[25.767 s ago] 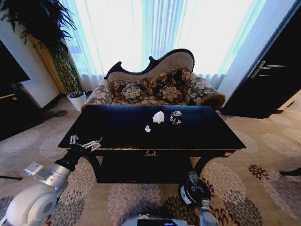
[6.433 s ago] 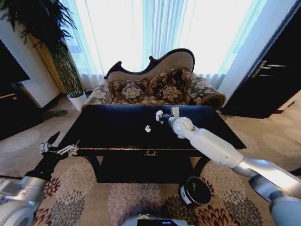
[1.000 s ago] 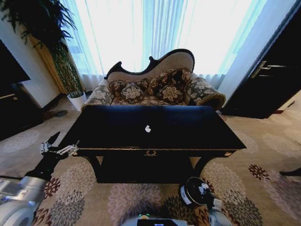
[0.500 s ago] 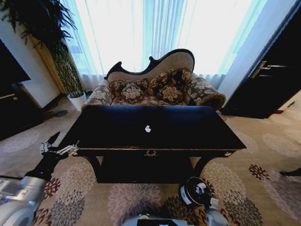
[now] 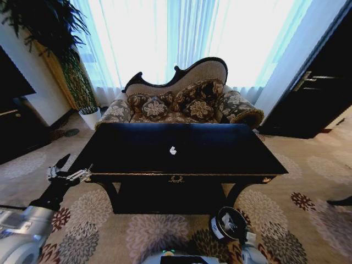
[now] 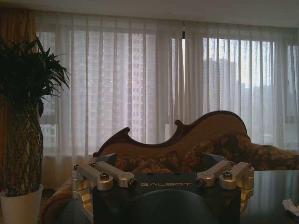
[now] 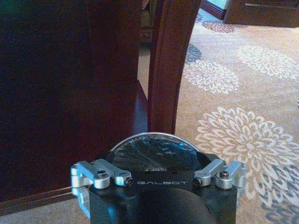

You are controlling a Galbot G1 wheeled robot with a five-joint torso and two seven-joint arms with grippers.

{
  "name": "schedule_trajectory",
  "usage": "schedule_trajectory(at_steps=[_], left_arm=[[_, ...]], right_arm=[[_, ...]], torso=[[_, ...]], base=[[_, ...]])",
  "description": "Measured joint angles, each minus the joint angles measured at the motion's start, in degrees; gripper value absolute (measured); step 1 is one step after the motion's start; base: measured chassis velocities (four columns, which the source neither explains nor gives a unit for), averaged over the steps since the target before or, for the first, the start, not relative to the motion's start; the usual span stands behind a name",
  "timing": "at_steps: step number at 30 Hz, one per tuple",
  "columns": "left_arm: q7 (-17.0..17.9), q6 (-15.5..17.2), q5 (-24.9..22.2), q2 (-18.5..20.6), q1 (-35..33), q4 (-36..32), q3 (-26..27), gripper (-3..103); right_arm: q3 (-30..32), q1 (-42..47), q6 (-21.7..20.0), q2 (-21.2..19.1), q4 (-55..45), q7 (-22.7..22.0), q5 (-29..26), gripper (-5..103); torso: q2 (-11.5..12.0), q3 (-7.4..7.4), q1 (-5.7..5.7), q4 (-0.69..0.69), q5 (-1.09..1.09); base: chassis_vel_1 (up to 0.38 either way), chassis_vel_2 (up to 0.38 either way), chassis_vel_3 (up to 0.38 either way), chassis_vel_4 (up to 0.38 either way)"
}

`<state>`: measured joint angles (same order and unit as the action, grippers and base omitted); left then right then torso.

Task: Move to the front of the table and place the trash on the table into the trash bin.

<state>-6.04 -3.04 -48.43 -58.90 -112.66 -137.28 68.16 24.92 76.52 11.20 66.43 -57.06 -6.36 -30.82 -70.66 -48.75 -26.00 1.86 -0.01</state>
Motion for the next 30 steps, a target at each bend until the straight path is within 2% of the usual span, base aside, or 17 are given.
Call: schedule_trajectory(at_steps=[11, 19, 30], left_arm=[[0.0, 0.0, 0.0, 0.0, 0.0, 0.0, 0.0, 100], [0.0, 0.0, 0.0, 0.0, 0.0, 0.0, 0.0, 100], [0.0, 0.0, 0.0, 0.0, 0.0, 0.0, 0.0, 100]], right_arm=[[1.3, 4.5, 1.6, 1.7, -8.8, 0.4, -0.2, 100], [4.3, 10.9, 9.9, 3.1, -16.7, 2.6, 3.9, 100], [10.1, 20.3, 12.4, 5.5, -31.4, 2.8, 4.1, 100]], torso=[[0.0, 0.00, 0.00, 0.00, 0.00], [0.0, 0.00, 0.00, 0.01, 0.00], [0.0, 0.01, 0.00, 0.01, 0.00]], base=[[0.000, 0.000, 0.000, 0.000], [0.000, 0.000, 0.000, 0.000], [0.000, 0.000, 0.000, 0.000]])
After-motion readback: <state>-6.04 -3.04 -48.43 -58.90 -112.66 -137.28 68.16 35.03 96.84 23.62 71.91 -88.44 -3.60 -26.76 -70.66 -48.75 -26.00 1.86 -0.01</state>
